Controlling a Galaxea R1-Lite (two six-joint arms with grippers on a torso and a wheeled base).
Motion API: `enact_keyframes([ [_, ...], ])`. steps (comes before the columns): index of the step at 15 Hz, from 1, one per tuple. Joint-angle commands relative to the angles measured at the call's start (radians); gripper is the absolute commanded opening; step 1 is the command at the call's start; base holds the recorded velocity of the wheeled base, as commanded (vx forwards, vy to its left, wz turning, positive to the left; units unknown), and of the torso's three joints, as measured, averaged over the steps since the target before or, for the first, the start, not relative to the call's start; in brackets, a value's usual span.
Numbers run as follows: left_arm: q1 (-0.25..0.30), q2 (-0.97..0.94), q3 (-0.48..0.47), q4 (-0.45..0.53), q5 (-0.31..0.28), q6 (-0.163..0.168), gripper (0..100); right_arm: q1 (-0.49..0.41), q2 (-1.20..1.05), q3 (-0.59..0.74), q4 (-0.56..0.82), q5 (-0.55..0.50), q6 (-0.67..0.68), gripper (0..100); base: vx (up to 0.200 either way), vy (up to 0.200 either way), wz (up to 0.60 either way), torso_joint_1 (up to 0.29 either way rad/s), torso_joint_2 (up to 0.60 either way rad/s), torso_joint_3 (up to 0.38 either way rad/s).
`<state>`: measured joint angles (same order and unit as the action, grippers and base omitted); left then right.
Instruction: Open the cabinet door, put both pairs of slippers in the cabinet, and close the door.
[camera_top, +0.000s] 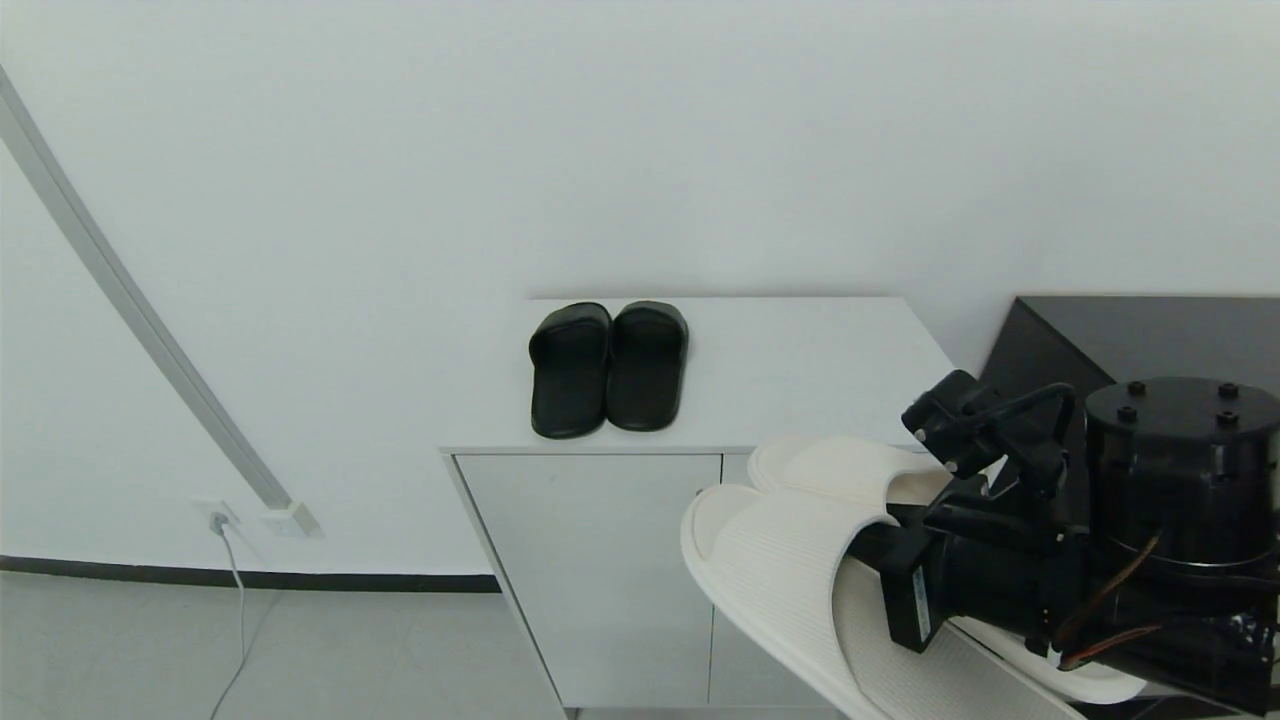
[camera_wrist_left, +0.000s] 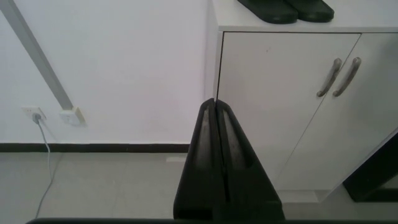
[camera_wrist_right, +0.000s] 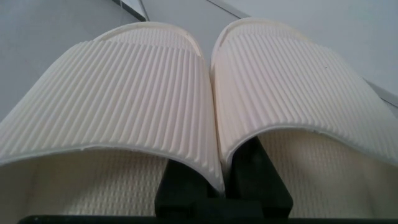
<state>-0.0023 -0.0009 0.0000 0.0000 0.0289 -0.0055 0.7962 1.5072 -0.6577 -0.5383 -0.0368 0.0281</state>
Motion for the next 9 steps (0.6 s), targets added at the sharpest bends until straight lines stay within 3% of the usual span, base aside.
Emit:
enact_keyframes([
  [1, -0.001, 0.001, 0.0, 0.0, 0.0, -0.001, 0, 0.0, 0.004, 0.001, 0.0, 0.0, 0.001, 0, 0.0, 0.0, 0.0, 0.0, 0.0, 0.0],
  [9, -0.001, 0.001, 0.0, 0.0, 0.002, -0.001, 0, 0.001, -0.002, 0.021, -0.017, 0.002, 0.0, 0, 0.0, 0.0, 0.0, 0.0, 0.0, 0.0],
])
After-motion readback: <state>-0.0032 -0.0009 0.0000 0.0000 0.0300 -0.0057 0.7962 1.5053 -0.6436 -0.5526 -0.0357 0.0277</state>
